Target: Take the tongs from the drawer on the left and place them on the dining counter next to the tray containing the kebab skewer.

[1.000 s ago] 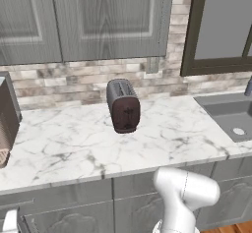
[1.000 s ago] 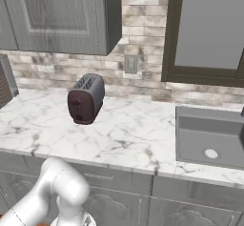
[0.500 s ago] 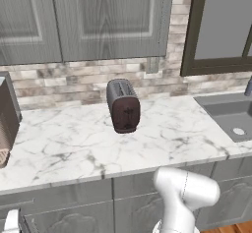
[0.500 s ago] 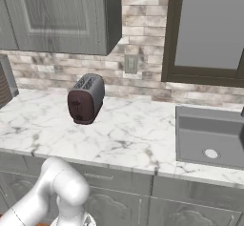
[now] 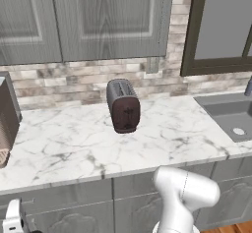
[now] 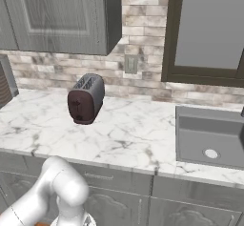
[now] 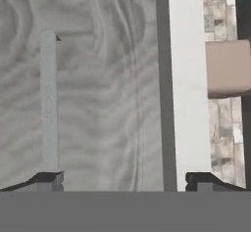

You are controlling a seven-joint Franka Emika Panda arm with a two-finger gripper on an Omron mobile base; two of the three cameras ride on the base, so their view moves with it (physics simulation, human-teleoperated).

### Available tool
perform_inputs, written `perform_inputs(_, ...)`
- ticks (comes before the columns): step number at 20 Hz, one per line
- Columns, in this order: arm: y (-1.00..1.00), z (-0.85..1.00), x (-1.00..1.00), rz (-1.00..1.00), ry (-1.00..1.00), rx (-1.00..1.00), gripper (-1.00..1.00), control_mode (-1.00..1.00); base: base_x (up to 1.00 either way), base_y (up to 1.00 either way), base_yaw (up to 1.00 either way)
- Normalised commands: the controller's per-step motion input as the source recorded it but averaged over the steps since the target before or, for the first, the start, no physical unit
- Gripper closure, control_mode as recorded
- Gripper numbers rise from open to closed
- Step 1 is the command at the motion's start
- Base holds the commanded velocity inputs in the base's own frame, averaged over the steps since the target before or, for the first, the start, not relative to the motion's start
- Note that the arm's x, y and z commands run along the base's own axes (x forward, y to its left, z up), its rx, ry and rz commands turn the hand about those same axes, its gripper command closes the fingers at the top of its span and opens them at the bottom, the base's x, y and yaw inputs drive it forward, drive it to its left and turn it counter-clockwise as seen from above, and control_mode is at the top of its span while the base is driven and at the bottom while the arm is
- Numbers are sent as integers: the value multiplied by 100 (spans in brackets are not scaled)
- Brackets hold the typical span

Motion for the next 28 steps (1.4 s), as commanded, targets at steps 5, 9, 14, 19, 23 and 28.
perform_inputs(5,15,-8,3,0,0,0,-100,-100,0,0,0)
perform_inputs(9,15,-33,0,0,0,0,-100,-100,0,0,0)
perform_inputs(14,9,-34,0,0,0,0,-100,-100,0,0,0)
perform_inputs(19,7,-40,0,0,0,0,-100,-100,0,0,0)
perform_inputs(23,6,-42,1,0,0,0,-100,-100,0,0,0)
perform_inputs(28,0,-10,3,0,0,0,-100,-100,0,0,0)
